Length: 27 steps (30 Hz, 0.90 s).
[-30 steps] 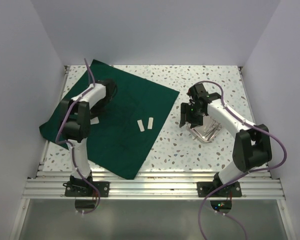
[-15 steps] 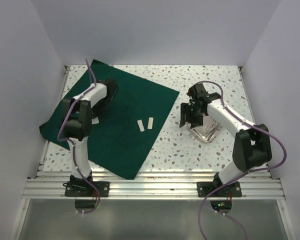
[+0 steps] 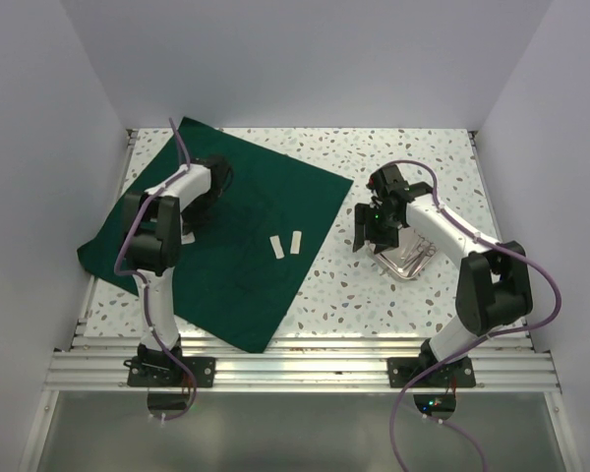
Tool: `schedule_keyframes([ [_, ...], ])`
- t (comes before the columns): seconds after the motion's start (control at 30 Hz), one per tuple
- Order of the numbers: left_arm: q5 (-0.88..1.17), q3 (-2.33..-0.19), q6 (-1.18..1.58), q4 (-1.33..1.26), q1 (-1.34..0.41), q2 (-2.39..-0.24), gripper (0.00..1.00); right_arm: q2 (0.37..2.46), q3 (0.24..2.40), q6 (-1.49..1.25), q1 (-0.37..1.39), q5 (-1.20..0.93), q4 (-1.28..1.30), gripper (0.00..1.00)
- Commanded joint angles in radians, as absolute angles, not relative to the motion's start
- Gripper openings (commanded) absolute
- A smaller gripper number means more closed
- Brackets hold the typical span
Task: Prepare the surgical pack
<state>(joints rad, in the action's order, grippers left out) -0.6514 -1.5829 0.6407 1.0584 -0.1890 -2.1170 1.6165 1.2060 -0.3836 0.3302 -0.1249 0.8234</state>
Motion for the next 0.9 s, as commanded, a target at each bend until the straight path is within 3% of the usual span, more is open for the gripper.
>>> schedule_keyframes([
  [0.0, -0.646, -1.600, 0.624, 1.031, -0.179, -2.115, 0.00, 1.618, 1.221, -0.368, 0.330, -0.140, 0.810, 0.61],
  [0.47, -0.606, -1.526, 0.611, 0.994, -0.179, -2.059, 0.28, 1.618, 1.212, -0.367, 0.330, -0.144, 0.805, 0.61],
  [0.87, -0.594, -1.577, 0.611, 0.992, -0.179, -2.066, 0.34, 1.615, 1.209, -0.368, 0.328, -0.146, 0.804, 0.61],
])
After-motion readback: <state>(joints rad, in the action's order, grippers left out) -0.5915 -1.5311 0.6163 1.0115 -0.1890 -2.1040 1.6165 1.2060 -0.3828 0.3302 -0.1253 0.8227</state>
